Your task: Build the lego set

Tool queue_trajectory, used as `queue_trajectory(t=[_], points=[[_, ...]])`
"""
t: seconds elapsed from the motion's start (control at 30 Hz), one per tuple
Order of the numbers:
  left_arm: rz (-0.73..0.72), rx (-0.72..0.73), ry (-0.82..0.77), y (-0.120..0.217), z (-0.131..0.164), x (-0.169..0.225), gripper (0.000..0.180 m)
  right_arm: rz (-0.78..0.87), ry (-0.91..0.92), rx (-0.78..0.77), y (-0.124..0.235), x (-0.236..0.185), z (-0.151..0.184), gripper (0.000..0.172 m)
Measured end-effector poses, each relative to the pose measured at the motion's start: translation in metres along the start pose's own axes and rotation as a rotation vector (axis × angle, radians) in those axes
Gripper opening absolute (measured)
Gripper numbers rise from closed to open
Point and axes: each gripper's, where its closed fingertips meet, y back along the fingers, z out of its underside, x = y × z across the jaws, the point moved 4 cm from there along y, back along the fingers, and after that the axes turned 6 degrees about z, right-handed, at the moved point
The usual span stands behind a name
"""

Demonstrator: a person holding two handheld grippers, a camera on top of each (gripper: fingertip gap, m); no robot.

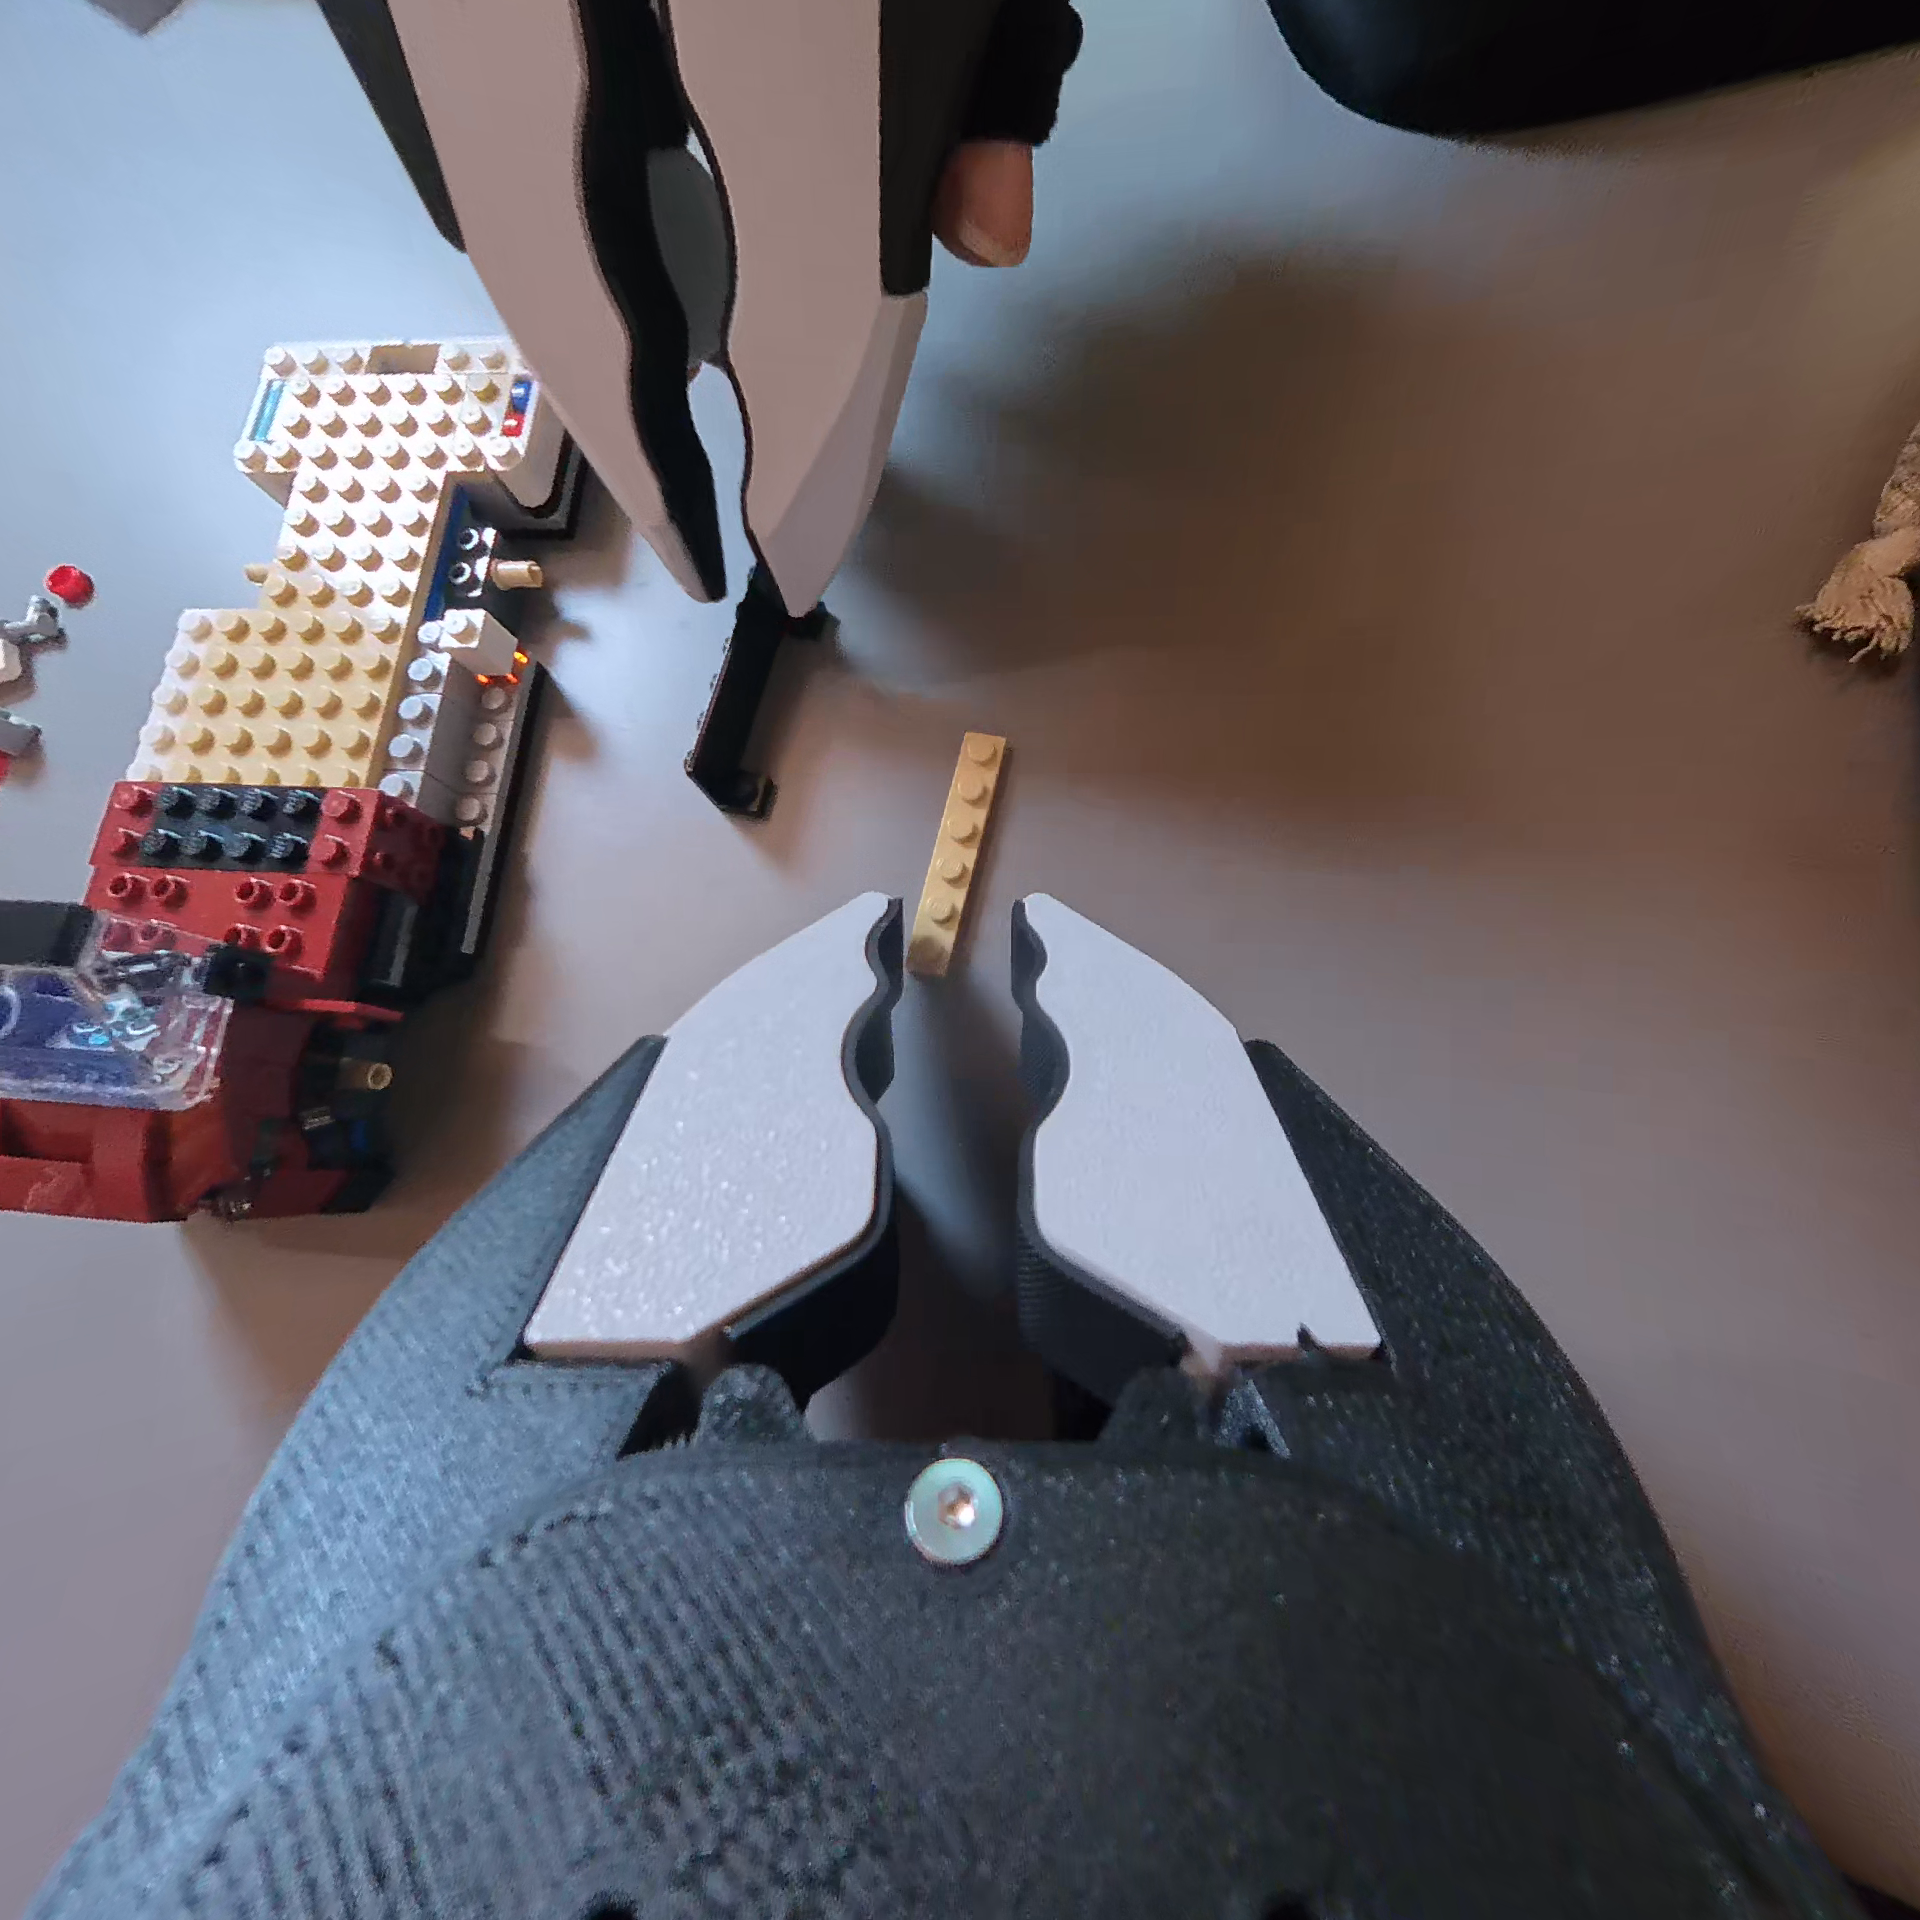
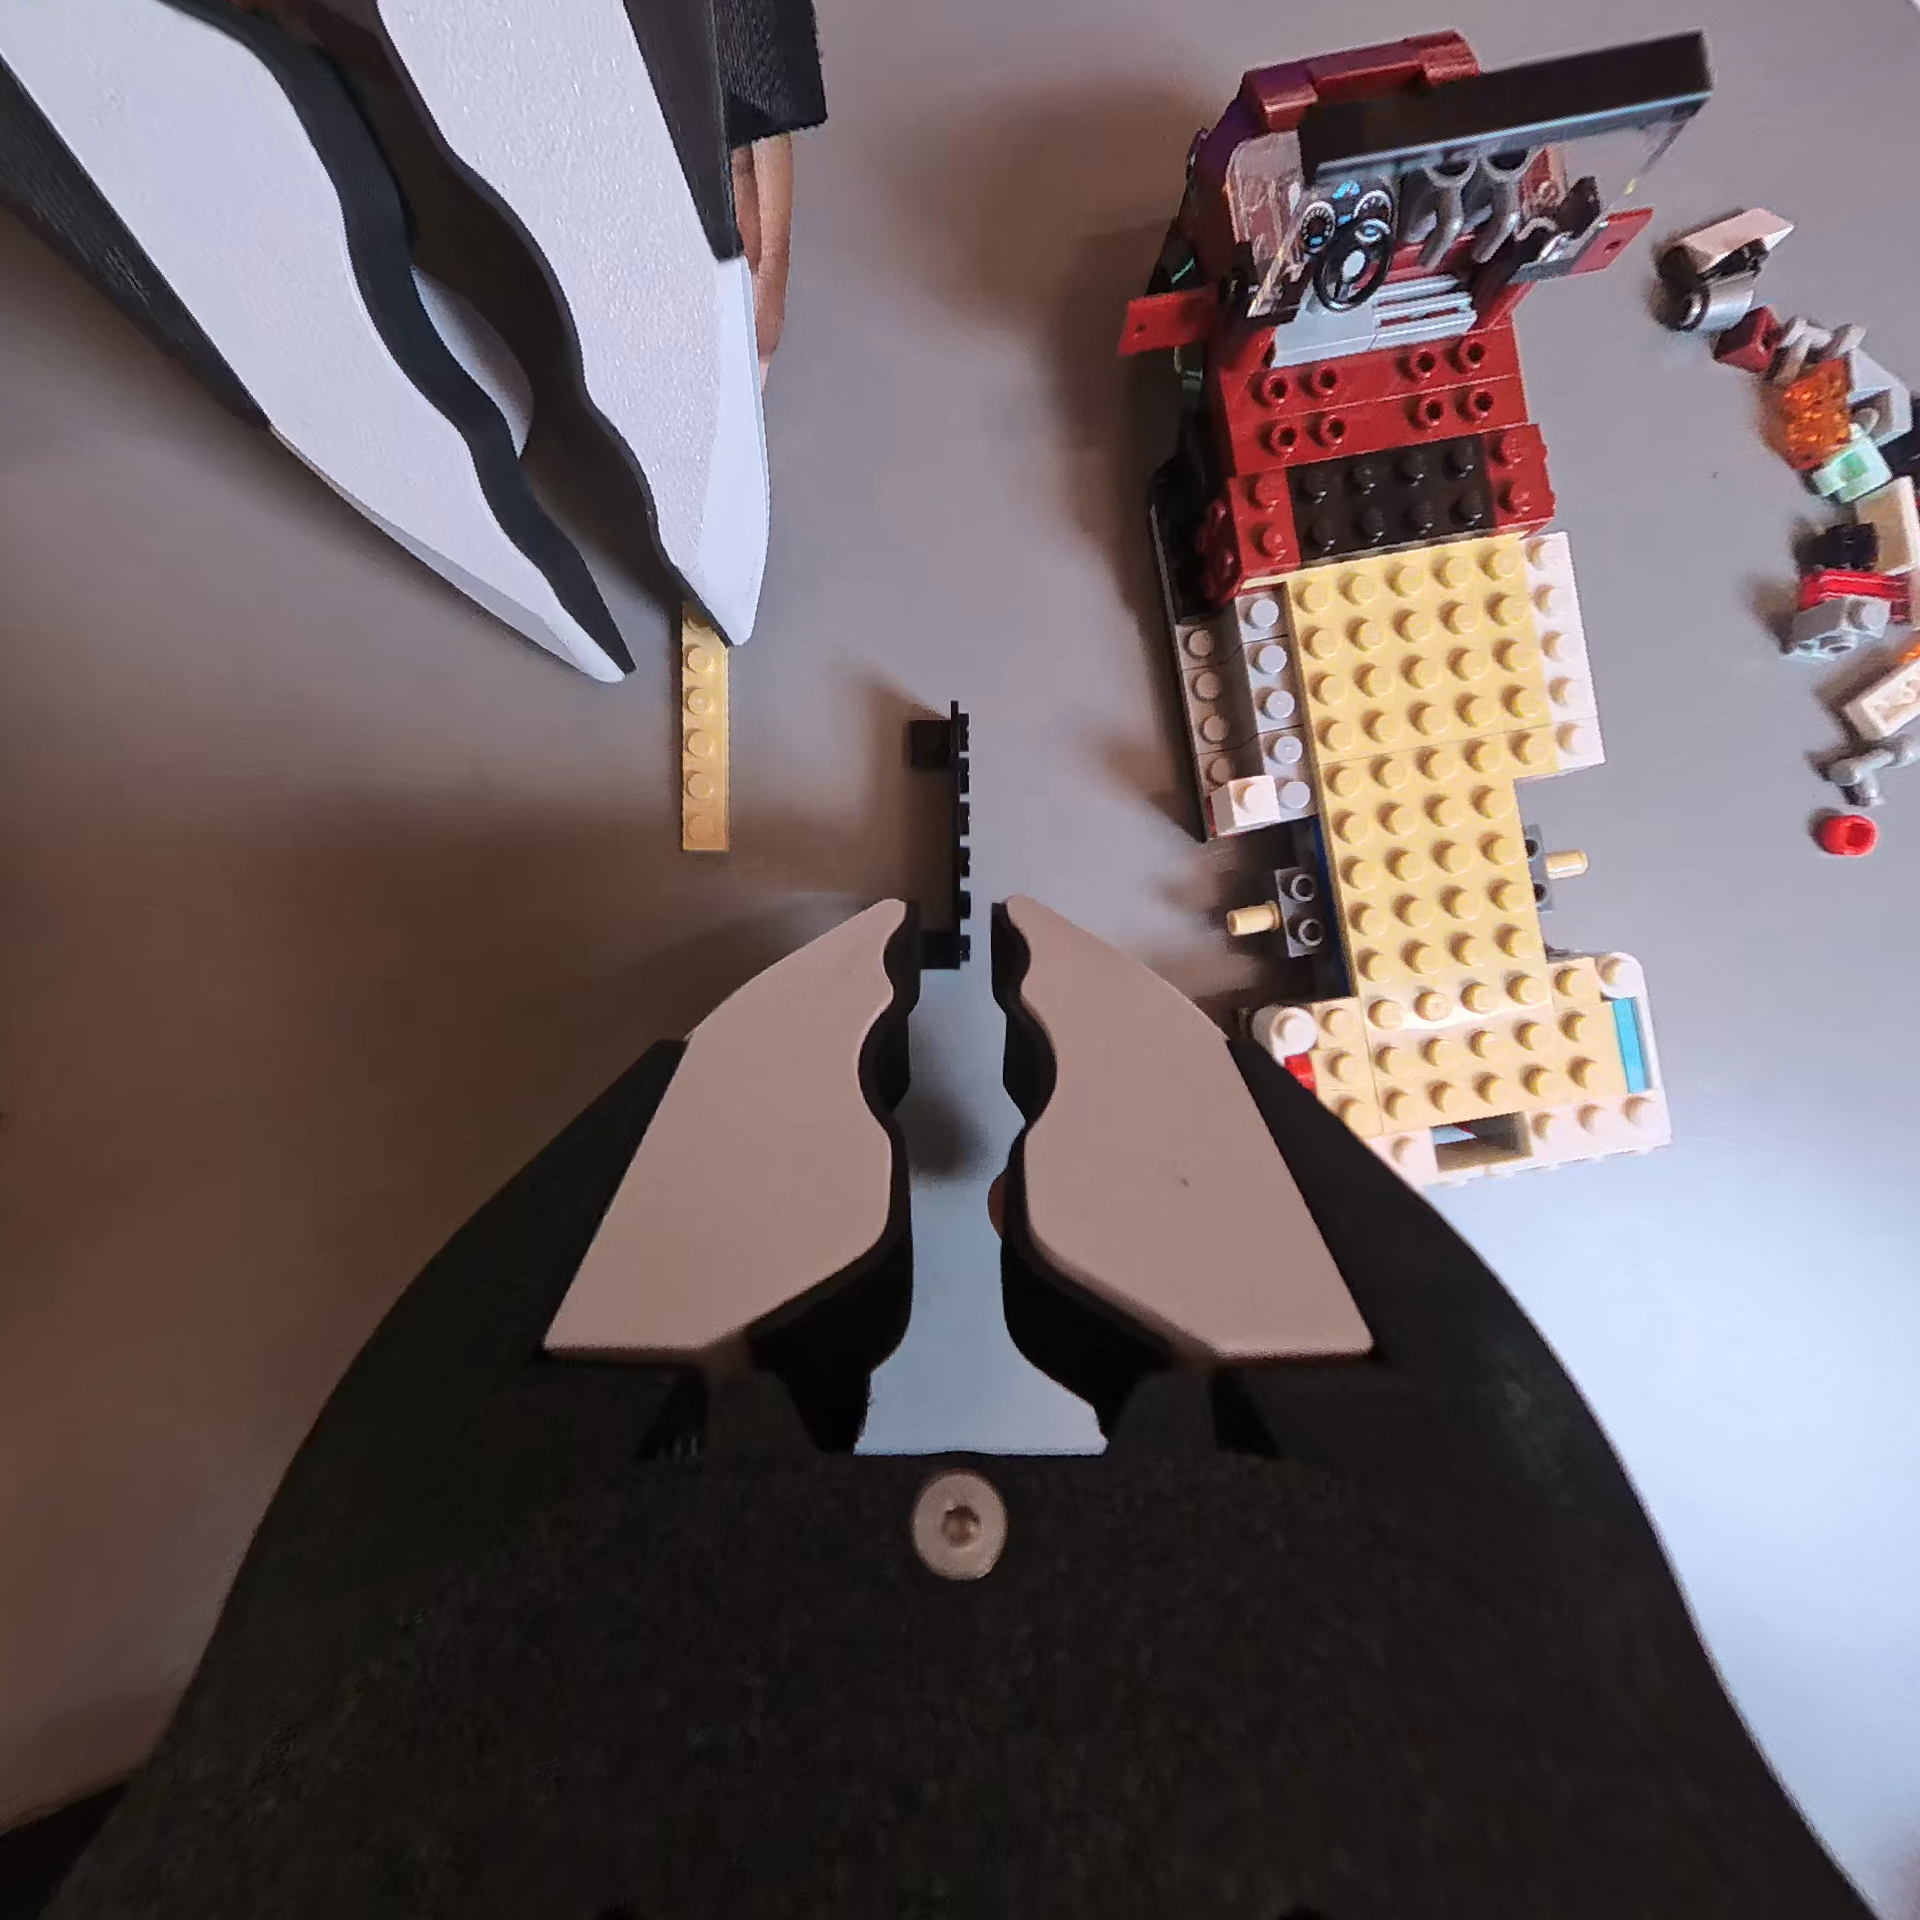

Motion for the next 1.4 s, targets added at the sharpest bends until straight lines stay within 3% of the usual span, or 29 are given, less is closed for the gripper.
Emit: queue_trajectory(t=[0.27,0.5,0.7,0.83,0.93,1.03,1.2,1.27,1.4], points=[[-0.071,0.098,0.029,0.009,-0.009,-0.012,0.020,0.007,0.007,0.014,0.000,0.002,-0.002,0.013],[-0.257,0.311,0.123,0.042,-0.022,-0.045,0.023,0.012,0.012,0.072,0.004,0.006,-0.009,0.018],[-0.416,0.433,0.194,0.070,-0.020,-0.070,0.027,0.210,0.009,0.225,0.029,0.050,-0.019,0.037],[-0.445,0.461,0.207,0.076,-0.020,-0.074,0.026,0.257,0.132,0.072,0.018,0.069,-0.011,0.057],[-0.467,0.461,0.198,0.077,-0.019,-0.075,0.026,0.182,0.192,-0.031,0.008,0.073,-0.008,0.058],[-0.480,0.473,0.199,0.080,-0.020,-0.077,0.025,0.223,0.202,0.124,0.025,0.096,-0.056,0.052],[-0.496,0.498,0.202,0.085,-0.020,-0.079,0.024,0.621,0.104,0.491,0.065,0.191,-0.170,0.037],[-0.499,0.503,0.206,0.085,-0.019,-0.079,0.023,0.701,-0.100,0.577,0.066,0.231,-0.192,0.033],[-0.478,0.522,0.235,0.086,-0.017,-0.081,0.022,0.673,-0.492,0.711,0.050,0.277,-0.213,0.033]])
